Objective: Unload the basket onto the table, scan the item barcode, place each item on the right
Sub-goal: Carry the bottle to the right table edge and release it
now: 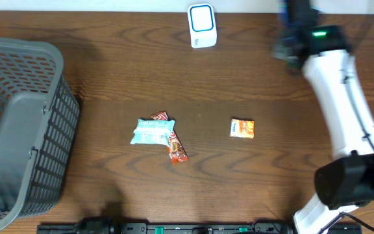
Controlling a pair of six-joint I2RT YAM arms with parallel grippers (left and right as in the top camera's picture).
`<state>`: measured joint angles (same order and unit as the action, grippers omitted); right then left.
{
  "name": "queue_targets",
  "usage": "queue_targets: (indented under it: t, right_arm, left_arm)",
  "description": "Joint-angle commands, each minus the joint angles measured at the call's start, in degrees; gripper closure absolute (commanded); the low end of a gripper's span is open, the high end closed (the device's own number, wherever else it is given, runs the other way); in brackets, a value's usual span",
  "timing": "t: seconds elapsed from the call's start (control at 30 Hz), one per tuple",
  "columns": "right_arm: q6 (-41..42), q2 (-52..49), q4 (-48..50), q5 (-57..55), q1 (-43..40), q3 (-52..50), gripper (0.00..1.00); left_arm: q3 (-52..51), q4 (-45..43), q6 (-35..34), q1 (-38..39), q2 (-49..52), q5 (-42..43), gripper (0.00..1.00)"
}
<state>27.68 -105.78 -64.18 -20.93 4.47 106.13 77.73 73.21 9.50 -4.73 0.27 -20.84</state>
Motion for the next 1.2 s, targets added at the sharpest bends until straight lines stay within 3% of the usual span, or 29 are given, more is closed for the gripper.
queue_targets:
  t: [0.0,0.27,0.5,0.73,0.93,1.0,1.03,1.07,1.17]
  right_arm:
    - [6.58,-0.66,-3.26,5.42,-7.93,-0.11,0.54]
    - [3.28,-2.23,-2.56,6.58,-27.34,-0.31,0.52]
    - [3.34,-8.46,0.79,10.29,-39.26,-0.52,0.53]
    - [3.32,-19.08,4.13,12.96,-45.22,-0.52,0.53]
    - [3.32,-25.51,6.27,21.7,-46.4,-0.52,0.55]
    - [3.32,-25.59,6.84,23.06,-46.36,-0.5,0.43]
    - [3.32,-25.4,7.13,23.19,-46.38,-0.48,0.16]
    - [3.32,-25.2,7.17,23.17,-46.38,-0.46,0.01]
    - [3.32,-23.54,6.25,23.21,-46.84,-0.35,0.01]
  left_arm:
    - [0.11,0.52,0.96,1.53,-0.07,0.7,0.15]
    - [0.11,1.31,0.98,2.58,-0.07,0.7,0.15]
    - [0.11,1.42,0.96,2.58,-0.07,0.7,0.15]
    - [0.13,3.41,0.98,2.58,-0.07,0.7,0.15]
    - [0.11,3.82,0.98,2.58,-0.07,0.7,0.15]
    - [0.11,4.11,0.98,2.58,-0.07,0.7,0.15]
    - [0.11,4.33,0.98,2.58,-0.07,0.7,0.15]
    - [0.11,4.39,0.98,2.58,-0.07,0.68,0.15]
    - [0.11,5.09,0.98,2.58,-0.07,0.68,0.15]
